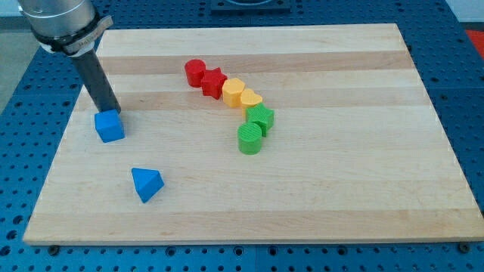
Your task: Slide the blue cube to the bottom side of the board
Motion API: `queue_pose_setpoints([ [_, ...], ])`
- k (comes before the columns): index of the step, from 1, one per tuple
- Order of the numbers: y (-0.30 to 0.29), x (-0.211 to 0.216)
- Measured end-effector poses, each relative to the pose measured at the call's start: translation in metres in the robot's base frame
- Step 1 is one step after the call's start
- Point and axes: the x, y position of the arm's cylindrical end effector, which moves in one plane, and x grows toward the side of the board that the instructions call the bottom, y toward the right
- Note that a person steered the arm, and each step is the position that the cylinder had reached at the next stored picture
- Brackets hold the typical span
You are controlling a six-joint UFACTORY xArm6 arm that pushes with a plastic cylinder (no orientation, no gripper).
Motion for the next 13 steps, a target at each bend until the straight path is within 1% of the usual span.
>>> queue_pose_setpoints([
  [2,0.014,0.019],
  [10,0.01,0.011],
  [11,0.008,0.018],
  [13,0.013,0.044],
])
